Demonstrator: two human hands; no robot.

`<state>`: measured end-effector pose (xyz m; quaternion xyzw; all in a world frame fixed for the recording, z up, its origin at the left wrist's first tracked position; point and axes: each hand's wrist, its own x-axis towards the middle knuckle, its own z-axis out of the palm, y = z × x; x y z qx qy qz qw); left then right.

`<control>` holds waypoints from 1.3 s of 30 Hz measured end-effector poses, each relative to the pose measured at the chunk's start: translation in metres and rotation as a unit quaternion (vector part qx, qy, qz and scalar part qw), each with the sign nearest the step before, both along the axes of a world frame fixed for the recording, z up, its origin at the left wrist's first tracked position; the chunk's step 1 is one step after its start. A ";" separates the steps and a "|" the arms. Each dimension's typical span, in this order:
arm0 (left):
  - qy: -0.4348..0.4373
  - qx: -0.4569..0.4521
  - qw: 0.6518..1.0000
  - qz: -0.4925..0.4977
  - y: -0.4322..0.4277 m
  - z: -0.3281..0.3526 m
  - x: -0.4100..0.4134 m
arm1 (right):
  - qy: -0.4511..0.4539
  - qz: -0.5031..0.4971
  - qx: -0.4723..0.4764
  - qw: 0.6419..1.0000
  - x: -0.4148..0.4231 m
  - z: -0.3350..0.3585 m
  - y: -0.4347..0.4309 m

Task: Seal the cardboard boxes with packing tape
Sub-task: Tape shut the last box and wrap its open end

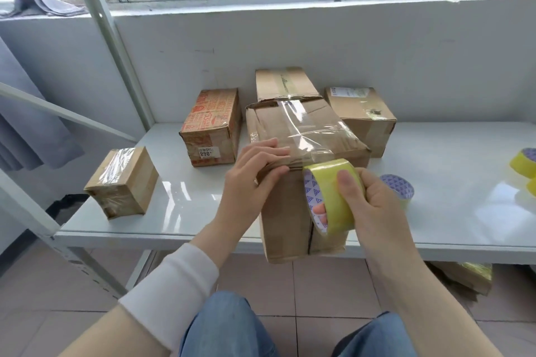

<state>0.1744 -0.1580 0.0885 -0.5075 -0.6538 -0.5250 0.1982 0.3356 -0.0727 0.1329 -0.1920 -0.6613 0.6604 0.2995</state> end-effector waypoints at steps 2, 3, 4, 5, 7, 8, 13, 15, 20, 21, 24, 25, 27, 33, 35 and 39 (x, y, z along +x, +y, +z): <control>-0.037 0.028 0.998 0.043 0.009 0.013 0.000 | 0.022 0.005 0.012 1.000 -0.011 0.016 0.006; -0.067 0.038 0.995 0.064 0.012 0.023 0.000 | 0.034 0.011 0.016 0.999 -0.016 0.027 0.009; -0.097 0.044 0.991 0.082 0.015 0.034 -0.001 | 0.048 0.019 0.020 0.998 -0.023 0.038 0.014; -0.127 0.044 0.986 0.097 0.018 0.044 -0.005 | 0.060 0.031 0.023 0.997 -0.031 0.050 0.019; -0.185 0.026 0.975 0.121 0.026 0.059 -0.019 | 0.076 0.052 0.039 0.995 -0.049 0.067 0.030; -0.210 0.012 0.969 0.128 0.030 0.062 -0.027 | 0.077 0.053 0.051 0.994 -0.060 0.070 0.037; -0.325 -0.013 0.929 0.175 0.053 0.046 -0.075 | 0.043 0.043 0.106 0.992 -0.120 0.038 0.056; -0.349 -0.018 0.920 0.179 0.060 0.037 -0.095 | 0.043 0.049 0.114 0.991 -0.142 0.021 0.063; -0.404 -0.097 0.885 0.208 0.074 0.007 -0.136 | -0.003 0.059 0.151 0.987 -0.188 -0.011 0.085; -0.419 -0.099 0.878 0.210 0.077 0.001 -0.141 | -0.022 0.061 0.156 0.986 -0.194 -0.016 0.090; -0.447 -0.106 0.862 0.213 0.087 -0.006 -0.151 | -0.056 0.053 0.158 0.984 -0.202 -0.018 0.101; -0.448 -0.117 0.859 0.218 0.089 -0.006 -0.152 | -0.062 0.053 0.162 0.983 -0.202 -0.018 0.102; -0.444 -0.130 0.857 0.226 0.090 -0.005 -0.155 | -0.068 0.048 0.171 0.982 -0.194 -0.012 0.099; -0.450 -0.131 0.854 0.225 0.092 -0.007 -0.154 | -0.039 0.094 0.125 0.987 -0.150 -0.014 0.094; -0.451 -0.125 0.853 0.230 0.093 -0.006 -0.153 | -0.062 0.116 0.153 0.979 -0.149 -0.020 0.090; -0.440 -0.119 0.859 0.232 0.091 -0.004 -0.151 | -0.062 0.099 0.174 0.978 -0.147 -0.013 0.078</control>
